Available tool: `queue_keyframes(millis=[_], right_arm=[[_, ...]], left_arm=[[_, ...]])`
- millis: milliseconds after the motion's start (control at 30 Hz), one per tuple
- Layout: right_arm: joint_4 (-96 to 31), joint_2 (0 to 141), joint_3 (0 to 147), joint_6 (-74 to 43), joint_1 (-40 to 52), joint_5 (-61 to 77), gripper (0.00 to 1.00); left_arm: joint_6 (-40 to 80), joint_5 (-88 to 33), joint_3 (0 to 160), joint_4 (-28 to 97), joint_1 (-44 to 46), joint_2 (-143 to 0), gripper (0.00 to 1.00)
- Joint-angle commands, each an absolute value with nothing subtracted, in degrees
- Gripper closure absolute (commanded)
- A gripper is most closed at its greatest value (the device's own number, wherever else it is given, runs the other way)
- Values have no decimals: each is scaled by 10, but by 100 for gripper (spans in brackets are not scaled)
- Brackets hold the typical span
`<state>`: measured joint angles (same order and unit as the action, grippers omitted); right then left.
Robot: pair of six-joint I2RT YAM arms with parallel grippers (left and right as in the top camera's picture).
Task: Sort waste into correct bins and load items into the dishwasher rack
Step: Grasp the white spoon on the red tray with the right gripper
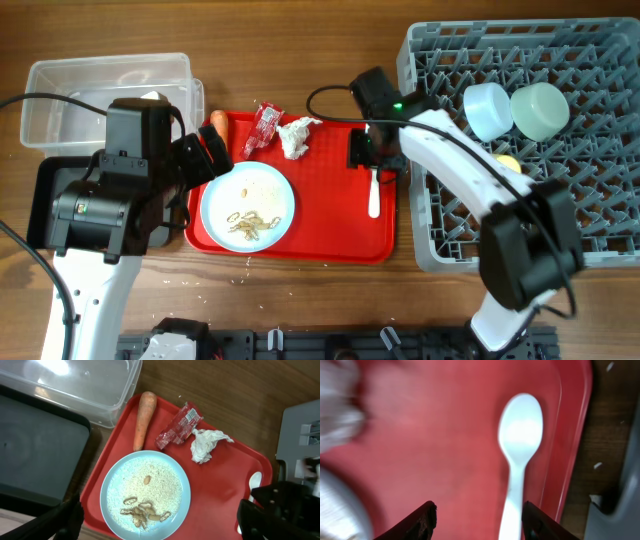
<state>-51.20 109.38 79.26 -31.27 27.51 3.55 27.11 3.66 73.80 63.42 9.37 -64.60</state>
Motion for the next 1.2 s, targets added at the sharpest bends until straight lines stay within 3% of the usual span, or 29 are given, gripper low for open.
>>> queue_keyframes(millis=[0, 133, 167, 233, 300, 467, 733, 1033, 1167], right_arm=[[-512, 1155, 791, -332, 278, 8, 43], [-504, 1204, 791, -332, 276, 10, 46], [-504, 1209, 791, -332, 276, 17, 50], [-504, 1212, 791, -330, 276, 28, 69], [-507, 1202, 791, -330, 276, 28, 80], [-505, 1119, 792, -290, 276, 26, 91], [-505, 889, 792, -223, 241, -75, 93], [-511, 937, 791, -75, 145, -116, 96], [-510, 984, 791, -74, 145, -138, 94]], left_arm=[[275, 48, 745, 633, 91, -646, 0], [275, 48, 745, 633, 91, -646, 0], [274, 48, 745, 633, 91, -646, 0], [275, 48, 745, 633, 91, -646, 0], [274, 48, 745, 633, 91, -646, 0], [275, 48, 745, 633, 91, -646, 0], [275, 48, 745, 633, 91, -646, 0], [274, 48, 745, 633, 91, -646, 0], [275, 48, 745, 633, 91, -646, 0]])
